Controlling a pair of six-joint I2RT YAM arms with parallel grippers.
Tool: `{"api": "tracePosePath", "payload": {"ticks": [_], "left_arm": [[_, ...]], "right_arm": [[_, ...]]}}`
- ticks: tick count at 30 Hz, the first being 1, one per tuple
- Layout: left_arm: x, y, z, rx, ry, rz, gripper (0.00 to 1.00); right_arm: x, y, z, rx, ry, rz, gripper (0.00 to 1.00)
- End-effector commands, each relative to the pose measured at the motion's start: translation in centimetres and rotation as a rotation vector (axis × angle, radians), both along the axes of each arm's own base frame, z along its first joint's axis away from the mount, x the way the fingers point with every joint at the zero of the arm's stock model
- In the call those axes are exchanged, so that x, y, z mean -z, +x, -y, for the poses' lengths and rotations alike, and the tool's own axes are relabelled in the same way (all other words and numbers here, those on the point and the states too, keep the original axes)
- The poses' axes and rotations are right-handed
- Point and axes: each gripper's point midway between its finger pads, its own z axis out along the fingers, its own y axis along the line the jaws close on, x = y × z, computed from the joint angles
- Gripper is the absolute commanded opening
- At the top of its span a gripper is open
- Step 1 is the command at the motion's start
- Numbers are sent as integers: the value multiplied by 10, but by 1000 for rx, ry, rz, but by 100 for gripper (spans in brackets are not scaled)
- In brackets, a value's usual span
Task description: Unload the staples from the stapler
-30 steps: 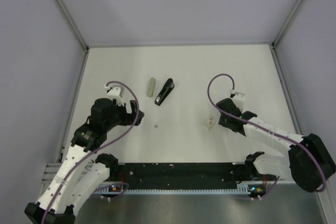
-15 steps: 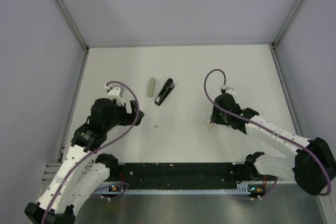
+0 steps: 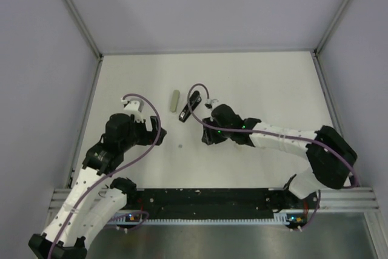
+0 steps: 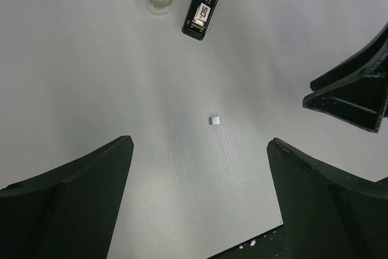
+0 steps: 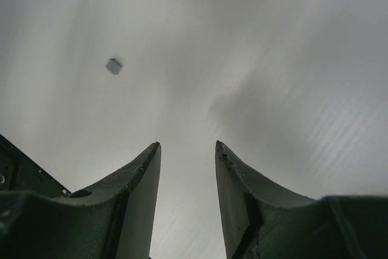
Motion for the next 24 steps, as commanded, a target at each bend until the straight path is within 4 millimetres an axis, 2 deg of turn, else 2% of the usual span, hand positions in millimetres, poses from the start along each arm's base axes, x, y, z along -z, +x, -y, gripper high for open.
{"api": "tracePosePath", "payload": {"ticks": [1,6,11,19,24], "left_arm": [[-16,6,-5,-36,-11,84,99],[-23,5,-11,-62,-14,127,99],[-25,4,-12,-65,-15,135,99],[-25,4,-13,-72,-13,137,99],[-30,3,-15,-78,-22,155,99]], "right_arm": [[-14,7,-67,-181,101,67,41],[-1,12,-106,-286,99,74,43],[7,6,-132,-435,24,137,43],[23,-5,-136,-646,-53,170,44],[32,-8,-139,-695,-61,176,44]]}}
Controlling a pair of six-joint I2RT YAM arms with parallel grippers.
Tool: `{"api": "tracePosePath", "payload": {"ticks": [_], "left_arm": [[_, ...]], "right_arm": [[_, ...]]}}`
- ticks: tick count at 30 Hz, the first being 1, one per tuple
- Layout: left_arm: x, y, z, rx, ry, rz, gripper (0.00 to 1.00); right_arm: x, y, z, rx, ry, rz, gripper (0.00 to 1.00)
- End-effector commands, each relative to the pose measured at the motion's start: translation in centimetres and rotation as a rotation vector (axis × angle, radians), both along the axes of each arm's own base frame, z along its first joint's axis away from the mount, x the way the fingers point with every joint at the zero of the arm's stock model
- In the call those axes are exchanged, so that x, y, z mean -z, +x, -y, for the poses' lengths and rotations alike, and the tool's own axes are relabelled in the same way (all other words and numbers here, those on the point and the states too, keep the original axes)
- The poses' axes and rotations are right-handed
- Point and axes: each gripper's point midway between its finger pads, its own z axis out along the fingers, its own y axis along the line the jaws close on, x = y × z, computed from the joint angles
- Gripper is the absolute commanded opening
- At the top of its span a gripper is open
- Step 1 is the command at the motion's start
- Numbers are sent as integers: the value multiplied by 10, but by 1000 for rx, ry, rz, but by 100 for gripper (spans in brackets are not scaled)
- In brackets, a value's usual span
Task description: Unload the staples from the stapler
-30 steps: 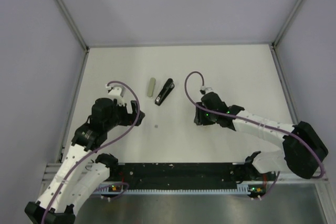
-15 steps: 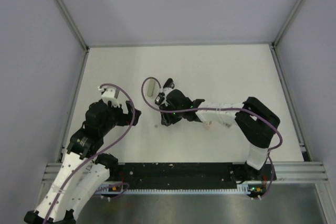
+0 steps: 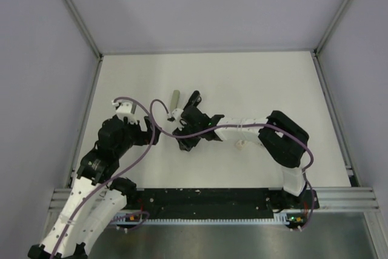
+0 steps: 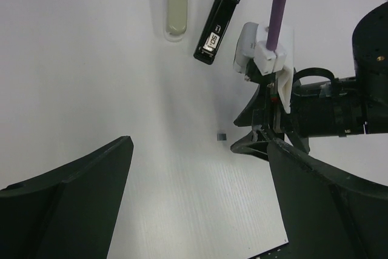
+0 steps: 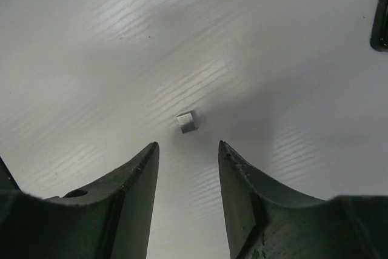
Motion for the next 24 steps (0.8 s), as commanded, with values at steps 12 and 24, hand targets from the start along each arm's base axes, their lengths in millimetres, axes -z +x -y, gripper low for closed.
{"api": "tracePosePath", "payload": {"ticks": [12,24], "left_arm": [[-26,-1,-12,-55,-32,140,99],[-29,-3,-14,-65,-34,151,99]], "right_arm": [[1,0,-28,-179,24,104,44],[14,-4,-26,-202,-17,126,37]]}}
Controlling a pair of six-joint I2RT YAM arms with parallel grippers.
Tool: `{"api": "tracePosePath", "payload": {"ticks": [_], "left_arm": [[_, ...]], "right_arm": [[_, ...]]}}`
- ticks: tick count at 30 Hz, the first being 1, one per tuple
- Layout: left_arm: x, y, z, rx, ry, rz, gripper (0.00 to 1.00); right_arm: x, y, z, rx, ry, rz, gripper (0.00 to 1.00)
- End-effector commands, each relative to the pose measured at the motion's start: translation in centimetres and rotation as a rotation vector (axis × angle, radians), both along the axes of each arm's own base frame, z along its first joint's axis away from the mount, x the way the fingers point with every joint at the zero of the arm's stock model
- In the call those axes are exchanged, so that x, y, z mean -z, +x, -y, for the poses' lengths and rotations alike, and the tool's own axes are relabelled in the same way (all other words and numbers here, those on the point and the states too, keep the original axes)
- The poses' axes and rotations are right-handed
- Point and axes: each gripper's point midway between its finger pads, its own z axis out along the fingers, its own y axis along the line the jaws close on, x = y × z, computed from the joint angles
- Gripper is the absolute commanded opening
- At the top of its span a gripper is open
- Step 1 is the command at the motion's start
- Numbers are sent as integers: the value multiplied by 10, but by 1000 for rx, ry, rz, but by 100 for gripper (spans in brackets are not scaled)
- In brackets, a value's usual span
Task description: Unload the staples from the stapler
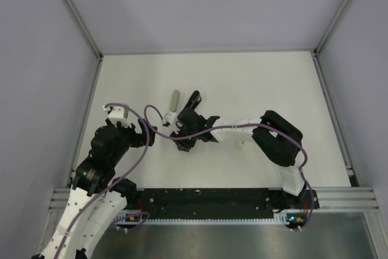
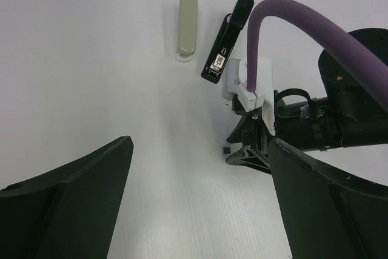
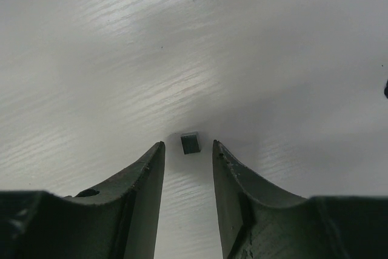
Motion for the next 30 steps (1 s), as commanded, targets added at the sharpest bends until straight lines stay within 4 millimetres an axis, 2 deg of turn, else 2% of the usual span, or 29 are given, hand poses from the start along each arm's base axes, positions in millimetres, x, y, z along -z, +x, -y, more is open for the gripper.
{"api": "tracePosePath", "payload": {"ticks": [1,8,18,23,30], "left_arm": [[-10,4,1,-5,-18,45,99],[-11,4,0,-6,-19,50,99],[-11,3,0,-6,-20,50,99],[-10,3,1,-4,-18,50,99],[-11,3,0,-6,-19,51,99]], "right_arm": [[0,-3,-14,-43,4,52,36],[7,-9,-17,-56,-27,73,30],[17,-8,-7,-38,-83,109,22],[16,-6,-3,-25,-99,131,16],[3,4,-2,41,-82,170,10]]}}
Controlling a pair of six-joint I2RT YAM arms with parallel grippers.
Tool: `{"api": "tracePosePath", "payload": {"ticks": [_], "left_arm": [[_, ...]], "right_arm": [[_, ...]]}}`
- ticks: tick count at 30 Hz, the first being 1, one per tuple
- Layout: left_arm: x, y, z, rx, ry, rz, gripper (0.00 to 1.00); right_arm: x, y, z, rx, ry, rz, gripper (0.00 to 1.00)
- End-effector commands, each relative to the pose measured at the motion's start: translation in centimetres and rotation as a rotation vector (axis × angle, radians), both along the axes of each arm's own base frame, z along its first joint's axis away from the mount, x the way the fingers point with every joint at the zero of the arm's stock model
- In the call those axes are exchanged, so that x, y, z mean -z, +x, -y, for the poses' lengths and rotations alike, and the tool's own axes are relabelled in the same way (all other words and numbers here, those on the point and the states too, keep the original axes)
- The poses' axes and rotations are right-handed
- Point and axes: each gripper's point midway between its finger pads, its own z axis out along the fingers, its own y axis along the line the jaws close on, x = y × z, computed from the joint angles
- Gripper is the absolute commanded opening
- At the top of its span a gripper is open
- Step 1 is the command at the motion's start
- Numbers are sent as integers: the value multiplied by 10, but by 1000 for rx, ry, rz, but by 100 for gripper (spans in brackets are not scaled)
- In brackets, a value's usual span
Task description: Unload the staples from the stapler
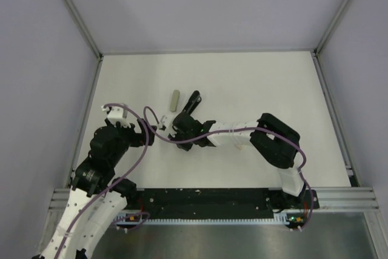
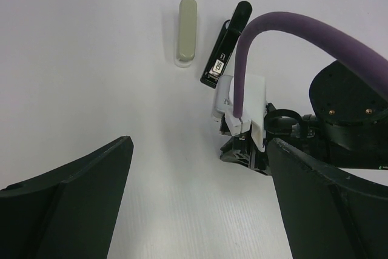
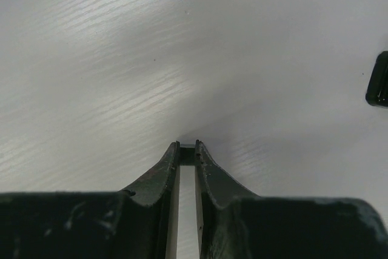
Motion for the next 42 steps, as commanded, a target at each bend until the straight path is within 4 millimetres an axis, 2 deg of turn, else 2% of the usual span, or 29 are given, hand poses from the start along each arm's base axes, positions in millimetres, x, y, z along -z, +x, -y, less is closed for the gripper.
{"api": "tracePosePath", "payload": {"ticks": [1,5,9,11,16,19,23,27,30,33,42], "left_arm": [[-8,3,0,-4,-13,35,99],[-7,2,0,-5,-13,37,99],[-10,1,-1,-8,-15,46,99],[-10,1,-1,-7,-16,47,99],[-11,1,-1,-5,-18,51,99],[-11,1,0,-1,-19,51,99],[-11,0,1,6,-20,52,99],[-11,0,2,9,-21,51,99],[-9,1,3,13,-18,44,99],[-8,1,3,16,-17,40,99],[-7,1,5,25,-18,34,99]], "right_arm": [[-2,4,6,39,-35,63,10],[-14,13,13,115,-31,99,8],[-29,25,32,251,-45,127,7],[-37,33,48,343,-54,129,8],[-58,44,104,572,-13,84,7],[-75,46,143,698,32,67,7],[-88,46,200,868,74,43,8],[-83,47,259,1065,133,-5,10],[-73,42,287,1177,152,-30,10],[-65,37,306,1273,179,-43,10],[-51,22,344,1460,196,-51,11]]}}
